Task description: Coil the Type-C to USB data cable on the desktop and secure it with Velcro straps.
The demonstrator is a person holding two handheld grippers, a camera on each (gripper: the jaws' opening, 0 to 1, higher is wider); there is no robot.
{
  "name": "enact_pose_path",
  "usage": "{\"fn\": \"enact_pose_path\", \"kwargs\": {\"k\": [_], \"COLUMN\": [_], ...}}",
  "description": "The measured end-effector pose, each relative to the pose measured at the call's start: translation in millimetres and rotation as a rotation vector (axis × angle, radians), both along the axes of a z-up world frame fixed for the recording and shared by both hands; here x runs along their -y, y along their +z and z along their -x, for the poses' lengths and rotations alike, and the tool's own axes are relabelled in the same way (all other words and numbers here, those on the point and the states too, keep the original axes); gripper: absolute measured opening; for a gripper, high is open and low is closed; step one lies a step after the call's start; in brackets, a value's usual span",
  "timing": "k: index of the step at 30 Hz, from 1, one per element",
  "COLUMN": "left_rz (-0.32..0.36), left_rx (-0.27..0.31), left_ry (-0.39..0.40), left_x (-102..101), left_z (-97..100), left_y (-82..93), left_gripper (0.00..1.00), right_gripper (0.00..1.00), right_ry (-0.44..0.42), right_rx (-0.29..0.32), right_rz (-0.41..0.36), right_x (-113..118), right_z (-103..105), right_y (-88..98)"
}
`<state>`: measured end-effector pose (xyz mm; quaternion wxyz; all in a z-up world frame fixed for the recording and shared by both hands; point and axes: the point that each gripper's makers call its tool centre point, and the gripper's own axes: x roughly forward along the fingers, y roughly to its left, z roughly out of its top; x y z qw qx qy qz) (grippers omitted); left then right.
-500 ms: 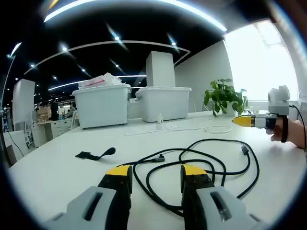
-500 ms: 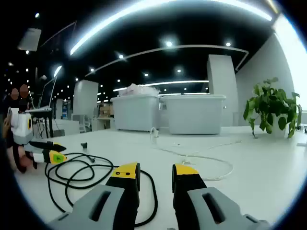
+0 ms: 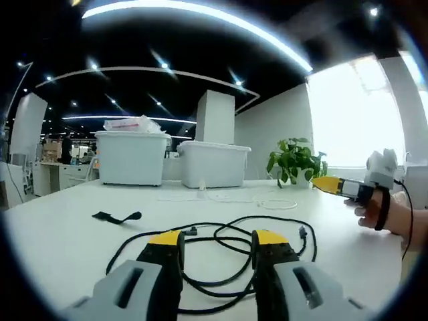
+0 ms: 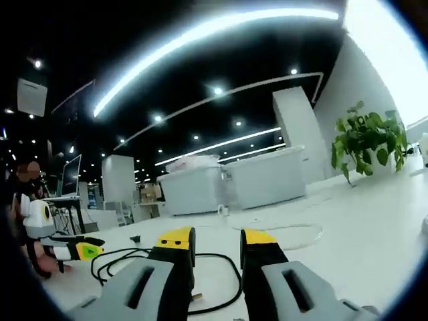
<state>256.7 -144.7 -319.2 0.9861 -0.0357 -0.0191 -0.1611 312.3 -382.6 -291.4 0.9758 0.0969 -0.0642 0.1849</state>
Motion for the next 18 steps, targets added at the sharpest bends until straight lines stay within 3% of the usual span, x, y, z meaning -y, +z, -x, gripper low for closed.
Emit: {"fn": "enact_pose_path", "kwargs": {"k": [3,5,10,18], "left_rz": [-0.002,-0.065,-0.032,-0.031], "left_rx": [0.024,0.045,0.041,0.078], "left_ry": [-0.016,0.008,0.015,0.07], "left_x": [12.4,12.4,8.9,-1.4], "left_z": [6.3,4.5,2.6,2.6], "left_y": [-1.0,-1.2,-0.7,5.9], "left_gripper": [0.42,0.42,0.43,0.43], "right_gripper": [0.26,0.26,0.26,0.27], "right_ry": [-0.012,-0.022,-0.083,-0.078], "right_rx": [-0.01,-0.008,0.011,0.042], "right_rz": [-0.027,-0.034,0.051,0.084], "right_x": [1.5,2.2,8.7,5.1], "right_z": [4.4,6.7,4.9,5.0], "right_y": [-1.6,-3.7,-4.6,-0.2]}}
